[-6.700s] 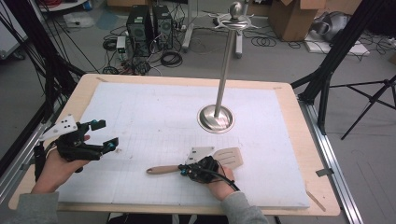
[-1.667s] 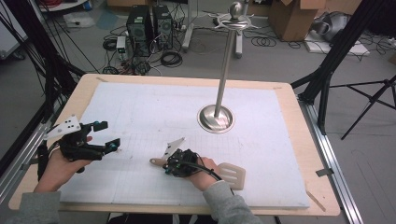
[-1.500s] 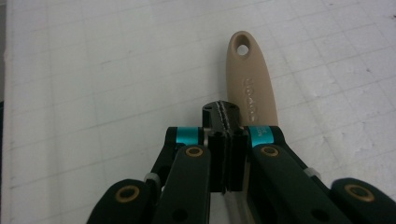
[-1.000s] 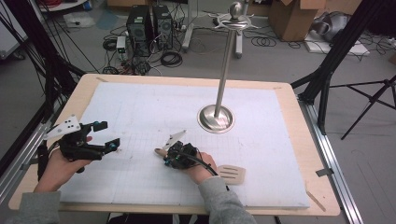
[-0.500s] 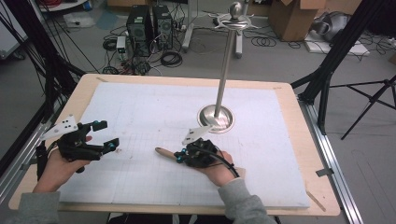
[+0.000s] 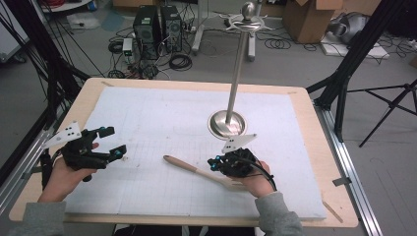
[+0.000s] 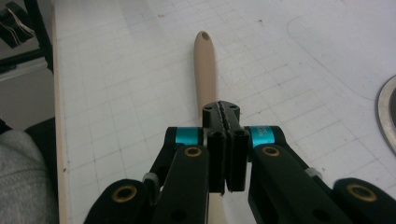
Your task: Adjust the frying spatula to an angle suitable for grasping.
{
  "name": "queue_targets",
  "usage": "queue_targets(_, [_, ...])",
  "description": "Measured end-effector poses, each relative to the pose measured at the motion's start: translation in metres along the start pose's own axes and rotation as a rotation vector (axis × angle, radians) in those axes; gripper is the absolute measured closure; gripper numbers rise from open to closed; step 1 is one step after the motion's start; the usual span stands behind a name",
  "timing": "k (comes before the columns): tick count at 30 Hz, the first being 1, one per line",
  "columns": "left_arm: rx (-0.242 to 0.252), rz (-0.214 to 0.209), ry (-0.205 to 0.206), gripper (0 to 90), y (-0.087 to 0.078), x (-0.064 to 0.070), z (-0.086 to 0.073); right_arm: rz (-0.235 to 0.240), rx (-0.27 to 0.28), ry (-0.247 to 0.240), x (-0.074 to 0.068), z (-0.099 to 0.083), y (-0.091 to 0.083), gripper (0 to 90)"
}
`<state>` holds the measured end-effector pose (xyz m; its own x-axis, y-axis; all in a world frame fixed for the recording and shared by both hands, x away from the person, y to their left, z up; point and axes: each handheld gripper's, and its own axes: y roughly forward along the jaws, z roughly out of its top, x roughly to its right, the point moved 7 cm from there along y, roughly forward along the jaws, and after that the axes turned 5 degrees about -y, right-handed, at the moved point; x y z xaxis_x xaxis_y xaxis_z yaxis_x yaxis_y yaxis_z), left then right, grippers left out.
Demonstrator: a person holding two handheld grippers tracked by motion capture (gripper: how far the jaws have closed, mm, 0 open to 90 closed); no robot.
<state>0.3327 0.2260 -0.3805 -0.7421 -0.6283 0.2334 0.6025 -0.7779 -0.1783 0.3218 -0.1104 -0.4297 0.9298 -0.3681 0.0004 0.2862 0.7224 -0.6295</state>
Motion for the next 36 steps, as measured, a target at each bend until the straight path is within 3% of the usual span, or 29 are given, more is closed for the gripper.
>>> queue_targets(9, [-0.013, 0.003, -0.005, 10.0, 0.003, 0.0, -0.003, 0.039, 0.017, 0.025, -0.003, -0.002, 0.011, 89.4])
queue_targets(13, [-0.014, 0.007, -0.007, 10.0, 0.002, -0.002, -0.004, 0.05, -0.026, 0.025, -0.007, -0.006, 0.017, 89.4])
queue_targets(19, [-0.027, 0.01, -0.002, 10.0, 0.003, -0.003, -0.006, 0.063, -0.048, 0.03, -0.012, -0.01, 0.021, 89.4])
queue_targets(25, [-0.024, 0.011, -0.006, 10.0, 0.002, -0.003, -0.006, 0.058, -0.07, 0.017, -0.015, -0.012, 0.024, 89.4])
queue_targets(30, [-0.028, 0.011, -0.001, 10.0, 0.003, -0.003, -0.006, 0.042, -0.053, 0.004, -0.014, -0.009, 0.021, 89.2])
queue_targets(32, [-0.027, 0.01, -0.003, 10.0, 0.003, -0.003, -0.006, 0.03, -0.051, -0.02, -0.015, -0.008, 0.02, 85.6])
queue_targets(36, [-0.012, -0.006, -0.015, 10.0, 0.002, -0.001, -0.004, -0.014, -0.079, -0.082, -0.017, -0.006, 0.019, 70.3])
